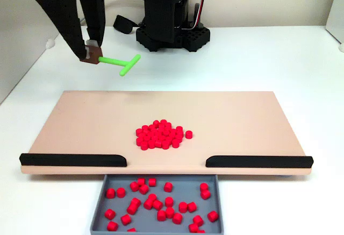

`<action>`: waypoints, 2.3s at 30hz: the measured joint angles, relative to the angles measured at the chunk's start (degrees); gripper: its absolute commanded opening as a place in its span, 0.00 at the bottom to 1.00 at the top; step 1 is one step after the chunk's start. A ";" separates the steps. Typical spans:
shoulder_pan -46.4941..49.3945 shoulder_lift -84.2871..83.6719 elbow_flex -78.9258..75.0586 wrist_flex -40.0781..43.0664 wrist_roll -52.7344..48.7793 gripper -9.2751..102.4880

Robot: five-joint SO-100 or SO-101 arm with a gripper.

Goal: Push granules from right to the grey container

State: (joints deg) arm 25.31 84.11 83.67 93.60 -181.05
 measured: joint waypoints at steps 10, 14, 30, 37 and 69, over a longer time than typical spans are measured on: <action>0.53 -10.02 -10.63 0.00 -3.08 0.08; 0.53 -13.10 -13.97 0.00 -3.08 0.08; -0.79 -19.25 -17.49 -4.92 -3.08 0.08; -1.85 -21.36 -19.07 -4.92 -3.08 0.08; -4.39 -24.70 -19.42 -7.47 -3.08 0.08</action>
State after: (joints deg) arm 20.92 59.41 64.25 86.13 -184.13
